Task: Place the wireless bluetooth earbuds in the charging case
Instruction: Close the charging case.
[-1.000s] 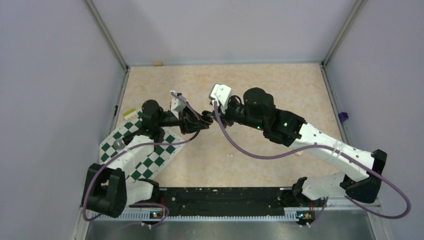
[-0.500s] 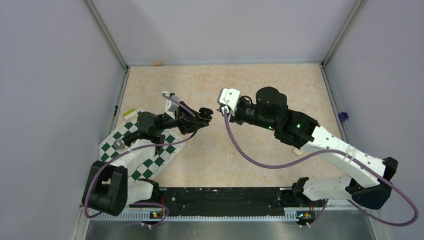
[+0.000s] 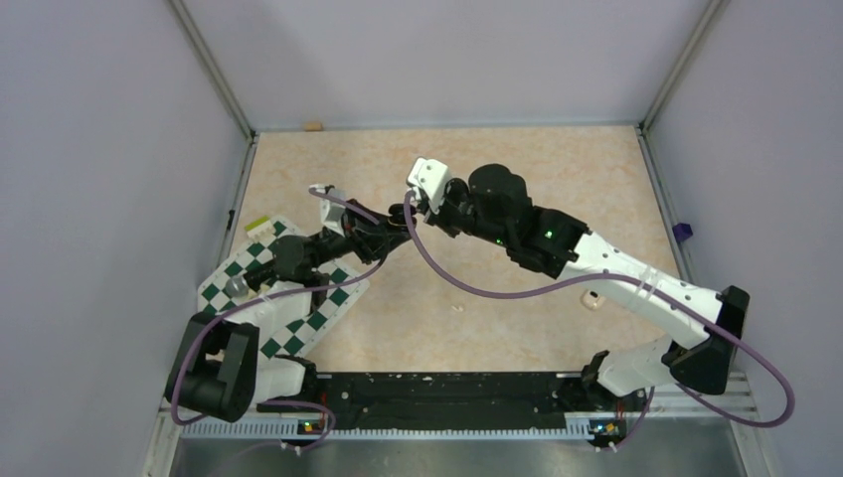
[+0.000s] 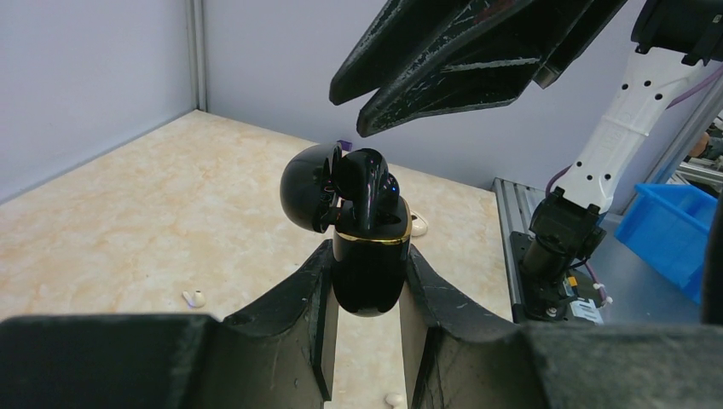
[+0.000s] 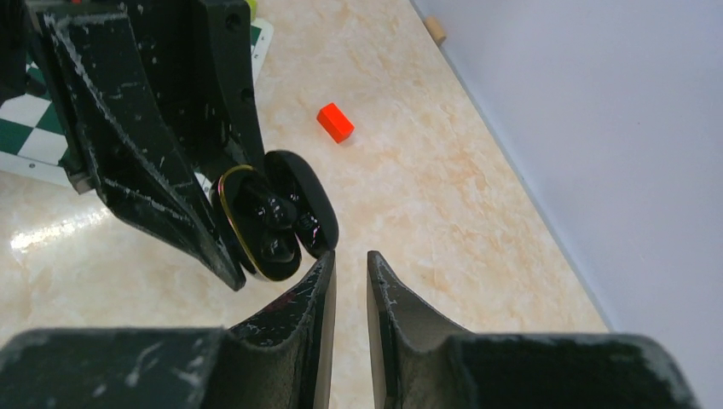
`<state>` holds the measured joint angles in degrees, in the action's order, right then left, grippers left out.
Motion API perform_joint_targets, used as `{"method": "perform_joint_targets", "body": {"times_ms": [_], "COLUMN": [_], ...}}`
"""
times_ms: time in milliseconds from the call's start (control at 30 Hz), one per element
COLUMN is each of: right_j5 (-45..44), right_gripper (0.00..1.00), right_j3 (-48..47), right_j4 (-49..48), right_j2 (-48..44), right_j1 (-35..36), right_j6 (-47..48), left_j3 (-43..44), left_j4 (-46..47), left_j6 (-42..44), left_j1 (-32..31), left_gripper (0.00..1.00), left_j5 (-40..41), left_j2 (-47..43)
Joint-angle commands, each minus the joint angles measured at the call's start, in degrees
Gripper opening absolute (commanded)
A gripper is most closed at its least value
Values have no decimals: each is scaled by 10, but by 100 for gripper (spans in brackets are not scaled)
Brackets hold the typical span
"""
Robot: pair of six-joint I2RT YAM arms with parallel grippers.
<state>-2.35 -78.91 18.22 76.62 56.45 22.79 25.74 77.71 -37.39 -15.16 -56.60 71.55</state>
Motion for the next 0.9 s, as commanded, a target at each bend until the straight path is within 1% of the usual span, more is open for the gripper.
{"method": "perform_joint_targets", "body": {"times_ms": [0, 300, 433, 533, 600, 867], "right_j5": [-11, 20, 21, 22, 41, 49], "right_gripper": [19, 18, 18, 18, 18, 17], "right_j3": [-44, -38, -40, -44, -46, -61], "right_j4": [-18, -12, -15, -15, -14, -9], "right_j2": [12, 12, 16, 23, 29, 48], "right_j1": [-5, -5, -5, -4, -4, -5], "right_j6": [-32, -44, -49, -54, -58, -68], "left_j3": [-9, -8, -9, -9, -9, -10], "left_j4": [37, 33, 28, 26, 25, 19], "left_j6": [9, 15, 19, 22, 24, 31], "left_j1": [-4, -4, -4, -5, -4, -7], "left_gripper": [0, 0, 0, 0, 0, 0], "left_j5": [15, 15, 13, 11, 10, 6], "left_j2": [-2, 0, -1, -1, 0, -2]}}
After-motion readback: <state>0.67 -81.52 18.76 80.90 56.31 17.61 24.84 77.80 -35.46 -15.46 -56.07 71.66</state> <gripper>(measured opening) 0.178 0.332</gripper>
